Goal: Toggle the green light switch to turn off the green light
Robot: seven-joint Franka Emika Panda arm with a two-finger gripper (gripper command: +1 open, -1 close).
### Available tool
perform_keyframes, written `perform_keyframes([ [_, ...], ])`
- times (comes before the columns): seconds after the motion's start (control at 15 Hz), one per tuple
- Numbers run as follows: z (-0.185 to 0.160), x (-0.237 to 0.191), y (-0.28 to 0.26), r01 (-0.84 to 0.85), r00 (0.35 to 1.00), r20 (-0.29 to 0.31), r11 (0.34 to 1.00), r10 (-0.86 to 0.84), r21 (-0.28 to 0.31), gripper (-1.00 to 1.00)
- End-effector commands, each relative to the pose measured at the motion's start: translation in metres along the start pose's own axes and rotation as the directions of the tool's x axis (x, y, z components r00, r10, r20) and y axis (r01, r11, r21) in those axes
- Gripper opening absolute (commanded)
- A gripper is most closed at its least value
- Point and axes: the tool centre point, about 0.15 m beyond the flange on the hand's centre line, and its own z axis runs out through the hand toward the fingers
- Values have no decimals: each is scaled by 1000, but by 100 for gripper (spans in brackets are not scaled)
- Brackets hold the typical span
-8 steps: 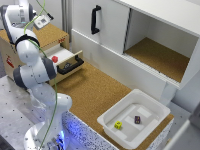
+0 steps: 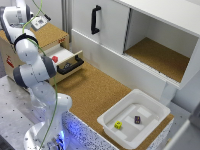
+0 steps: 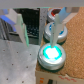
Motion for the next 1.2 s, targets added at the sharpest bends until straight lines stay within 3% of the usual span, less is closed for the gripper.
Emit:
perform_keyframes([
  [0.0,6,20,6,-1,995,95,1000,-1,21,-100],
  [1.13,84,29,28,-26,988,150,997,15,69,-100],
])
